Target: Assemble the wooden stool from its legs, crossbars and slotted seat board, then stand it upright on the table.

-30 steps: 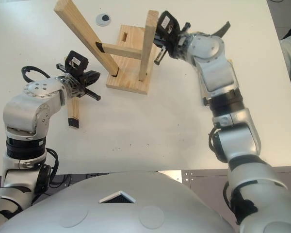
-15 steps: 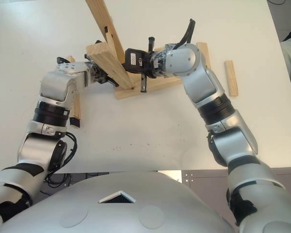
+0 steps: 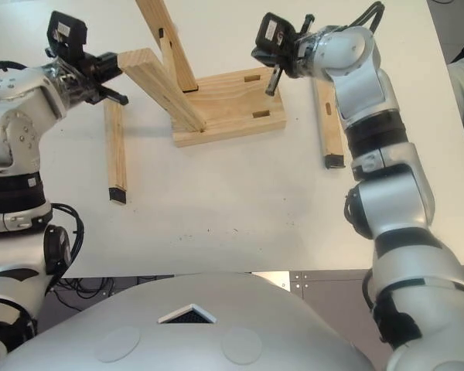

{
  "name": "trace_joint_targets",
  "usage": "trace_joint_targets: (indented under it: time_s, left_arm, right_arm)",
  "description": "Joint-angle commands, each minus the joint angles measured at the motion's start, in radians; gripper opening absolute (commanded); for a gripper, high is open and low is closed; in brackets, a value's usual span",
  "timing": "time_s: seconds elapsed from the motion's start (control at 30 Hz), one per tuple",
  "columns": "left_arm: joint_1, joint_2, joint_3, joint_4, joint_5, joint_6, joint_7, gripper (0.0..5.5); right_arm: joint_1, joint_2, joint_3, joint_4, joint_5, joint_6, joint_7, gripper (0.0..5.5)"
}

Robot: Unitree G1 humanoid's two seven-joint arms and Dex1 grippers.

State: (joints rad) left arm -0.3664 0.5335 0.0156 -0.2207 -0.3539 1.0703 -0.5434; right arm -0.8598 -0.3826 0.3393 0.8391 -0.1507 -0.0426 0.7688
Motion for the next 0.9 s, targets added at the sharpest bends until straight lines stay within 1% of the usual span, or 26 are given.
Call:
trace_joint_targets:
  time_s: [0.03,0.17,0.27,0.33,0.43,0.53,0.6,0.67,0.7,0.8,0.9]
  left_arm:
    - [0.112,0.070,-0.099,-0.132,-0.049,0.088,-0.063,0.00]
    - [0.147,0.080,-0.130,-0.178,-0.074,0.114,-0.070,0.00]
    - [0.134,0.023,-0.191,-0.138,-0.067,0.097,-0.054,0.00]
    - [0.133,-0.023,-0.238,-0.091,-0.045,0.069,-0.032,0.00]
    - [0.106,-0.101,-0.237,0.042,0.010,-0.003,0.046,0.00]
    - [0.087,-0.110,-0.228,0.133,0.067,-0.057,0.096,0.00]
    - [0.083,-0.103,-0.211,0.163,0.087,-0.078,0.108,0.00]
    - [0.074,-0.112,-0.188,0.197,0.100,-0.101,0.124,0.00]
    - [0.069,-0.123,-0.176,0.212,0.102,-0.113,0.132,0.00]
    - [0.056,-0.153,-0.153,0.251,0.105,-0.146,0.149,0.00]
    - [0.038,-0.183,-0.138,0.288,0.112,-0.169,0.162,0.00]
  right_arm:
    - [-0.095,0.099,0.024,0.251,-0.068,-0.104,-0.092,0.02]
    - [-0.139,0.154,0.039,0.407,-0.133,-0.130,-0.162,0.02]
    - [-0.125,0.159,0.090,0.459,-0.208,-0.129,-0.142,0.02]
    - [-0.111,0.154,0.101,0.469,-0.226,-0.137,-0.094,0.02]
    - [-0.088,0.141,0.117,0.466,-0.243,-0.153,-0.016,0.02]
    - [-0.054,0.132,0.118,0.442,-0.225,-0.163,0.121,0.02]
    - [-0.005,0.126,0.102,0.394,-0.182,-0.152,0.265,0.02]
    - [0.076,0.118,0.099,0.294,-0.129,-0.115,0.404,0.02]
    - [0.133,0.109,0.107,0.201,-0.097,-0.078,0.464,0.02]
    - [0.296,0.075,0.140,-0.151,0.015,0.121,0.616,0.02]
    - [0.391,0.022,0.193,-0.450,0.095,0.310,0.707,0.02]
